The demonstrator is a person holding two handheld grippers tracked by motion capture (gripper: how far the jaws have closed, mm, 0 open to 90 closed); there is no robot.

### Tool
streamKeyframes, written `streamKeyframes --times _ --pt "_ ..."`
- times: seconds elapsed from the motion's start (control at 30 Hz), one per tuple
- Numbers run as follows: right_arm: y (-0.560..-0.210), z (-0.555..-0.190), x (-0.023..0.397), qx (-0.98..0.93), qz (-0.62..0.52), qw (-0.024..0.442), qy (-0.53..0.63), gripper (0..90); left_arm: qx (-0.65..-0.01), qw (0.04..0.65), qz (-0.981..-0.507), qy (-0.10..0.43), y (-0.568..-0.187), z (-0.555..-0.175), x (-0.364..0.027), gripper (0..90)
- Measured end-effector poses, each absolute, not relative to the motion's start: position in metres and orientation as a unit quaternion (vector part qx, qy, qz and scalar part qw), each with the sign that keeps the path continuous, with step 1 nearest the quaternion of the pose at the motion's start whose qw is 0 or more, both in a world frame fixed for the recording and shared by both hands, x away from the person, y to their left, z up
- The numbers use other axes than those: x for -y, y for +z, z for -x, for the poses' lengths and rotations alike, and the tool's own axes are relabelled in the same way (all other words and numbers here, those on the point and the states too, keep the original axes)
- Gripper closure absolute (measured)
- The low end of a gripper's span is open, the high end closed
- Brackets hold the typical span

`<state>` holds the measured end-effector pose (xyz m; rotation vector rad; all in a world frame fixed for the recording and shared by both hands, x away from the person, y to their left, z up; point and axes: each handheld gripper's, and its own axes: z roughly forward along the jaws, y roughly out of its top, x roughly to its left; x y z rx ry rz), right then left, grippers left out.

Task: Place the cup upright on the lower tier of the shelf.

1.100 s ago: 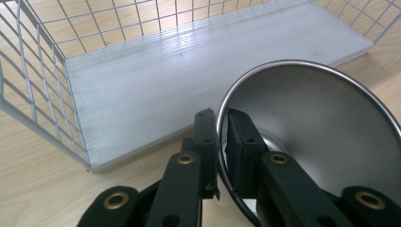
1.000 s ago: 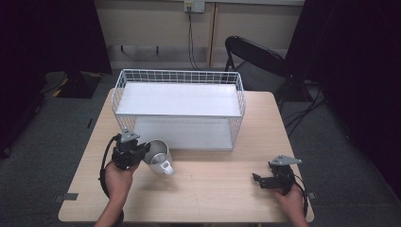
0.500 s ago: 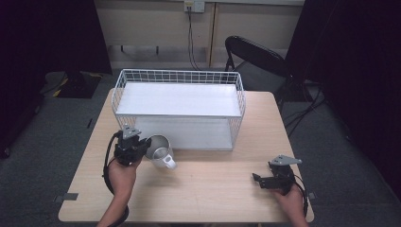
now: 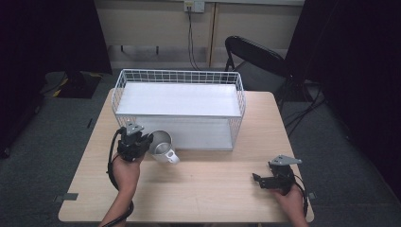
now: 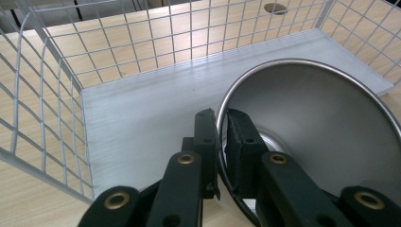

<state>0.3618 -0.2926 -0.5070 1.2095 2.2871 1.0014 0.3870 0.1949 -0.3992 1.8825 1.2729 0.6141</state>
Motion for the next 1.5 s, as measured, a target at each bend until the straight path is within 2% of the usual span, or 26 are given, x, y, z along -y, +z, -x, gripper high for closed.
streamKeyframes --times 1.5 --pt "-0.507 -0.362 0.293 -0.811 -0.429 0.183 0.355 11.9 -0.515 0.385 -0.715 0.276 -0.396 -0.412 -0.18 83.8"
